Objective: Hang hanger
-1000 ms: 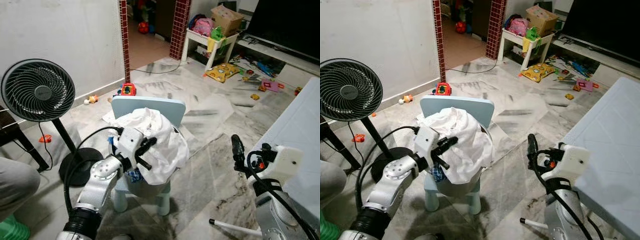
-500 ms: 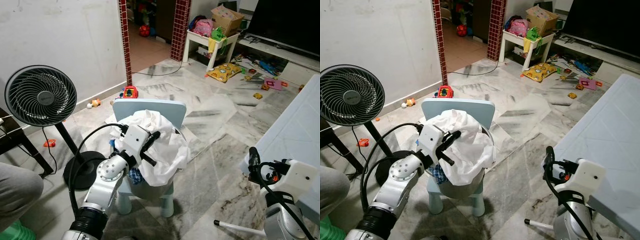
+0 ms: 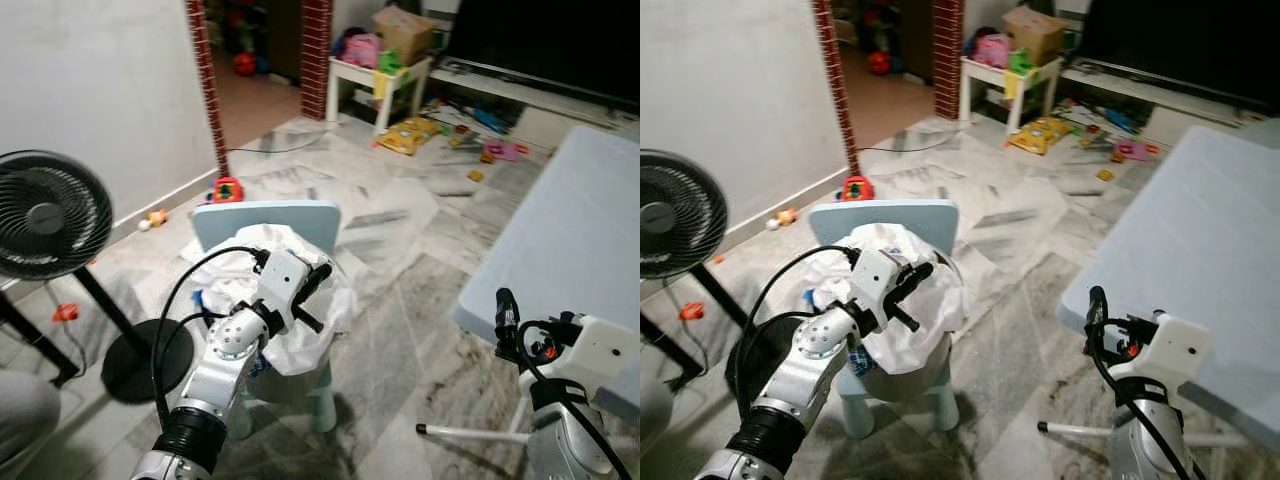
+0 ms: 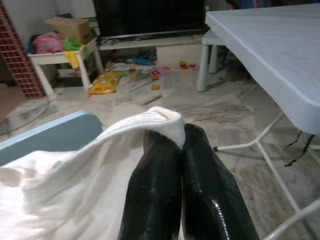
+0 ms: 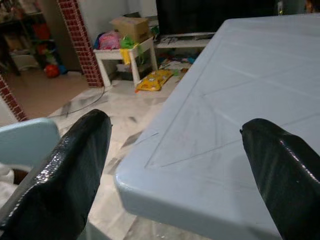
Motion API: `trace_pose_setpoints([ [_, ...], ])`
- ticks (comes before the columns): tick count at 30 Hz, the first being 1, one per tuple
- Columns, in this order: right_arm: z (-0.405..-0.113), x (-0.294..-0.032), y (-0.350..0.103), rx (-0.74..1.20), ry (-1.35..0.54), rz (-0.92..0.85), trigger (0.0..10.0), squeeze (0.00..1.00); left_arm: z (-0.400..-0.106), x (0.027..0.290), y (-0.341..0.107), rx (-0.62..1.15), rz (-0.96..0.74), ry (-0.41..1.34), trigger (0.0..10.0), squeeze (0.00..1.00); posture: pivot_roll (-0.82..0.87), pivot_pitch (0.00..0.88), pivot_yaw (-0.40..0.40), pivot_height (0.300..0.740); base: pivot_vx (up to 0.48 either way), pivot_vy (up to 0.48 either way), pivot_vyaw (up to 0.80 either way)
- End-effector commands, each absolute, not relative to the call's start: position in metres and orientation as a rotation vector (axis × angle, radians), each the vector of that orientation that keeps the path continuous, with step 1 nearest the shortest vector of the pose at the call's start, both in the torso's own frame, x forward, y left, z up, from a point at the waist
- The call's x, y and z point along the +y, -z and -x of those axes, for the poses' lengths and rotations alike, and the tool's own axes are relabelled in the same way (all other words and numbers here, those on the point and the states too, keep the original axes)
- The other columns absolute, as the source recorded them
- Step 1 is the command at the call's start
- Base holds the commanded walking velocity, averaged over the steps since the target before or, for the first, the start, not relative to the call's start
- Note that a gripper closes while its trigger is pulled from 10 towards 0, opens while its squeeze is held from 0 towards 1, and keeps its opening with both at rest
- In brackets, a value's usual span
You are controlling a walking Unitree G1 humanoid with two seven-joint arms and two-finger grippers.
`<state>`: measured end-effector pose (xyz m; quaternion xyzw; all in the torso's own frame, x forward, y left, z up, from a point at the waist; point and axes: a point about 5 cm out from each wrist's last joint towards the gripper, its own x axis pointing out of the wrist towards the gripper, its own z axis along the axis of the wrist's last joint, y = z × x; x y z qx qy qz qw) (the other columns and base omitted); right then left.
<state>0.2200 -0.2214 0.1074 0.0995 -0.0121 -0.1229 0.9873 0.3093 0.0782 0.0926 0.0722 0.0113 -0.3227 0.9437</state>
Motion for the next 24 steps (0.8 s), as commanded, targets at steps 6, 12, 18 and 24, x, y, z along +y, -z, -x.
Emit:
trace_pose_setpoints([
  [6, -0.2278, -0.2105, -0.1093, -0.023, 0.198, -0.196, 10.0, 0.0, -0.3093, 0.083, -0.0954, 0.013, -0.178, 0.643, 10.0, 0.0, 0.05, 0.0, -0.026, 0.74, 0.0, 0.0, 0.0],
  [12, -0.2227, -0.2126, -0.1067, -0.011, 0.208, -0.195, 10.0, 0.0, -0.3088, 0.0819, -0.0941, 0.024, -0.176, 0.651, 10.0, 0.0, 0.04, 0.0, -0.022, 0.74, -0.218, 0.0, 0.0],
  [18, -0.2206, -0.2125, -0.1075, -0.01, 0.211, -0.191, 10.0, 0.0, -0.309, 0.0795, -0.0933, 0.027, -0.175, 0.661, 10.0, 0.0, 0.03, 0.0, -0.022, 0.74, -0.266, 0.0, 0.0],
  [24, -0.2194, -0.2143, -0.108, -0.007, 0.21, -0.185, 10.0, 0.0, -0.3085, 0.0784, -0.0918, 0.034, -0.171, 0.657, 10.0, 0.0, 0.02, 0.0, -0.03, 0.74, -0.266, 0.0, 0.0],
])
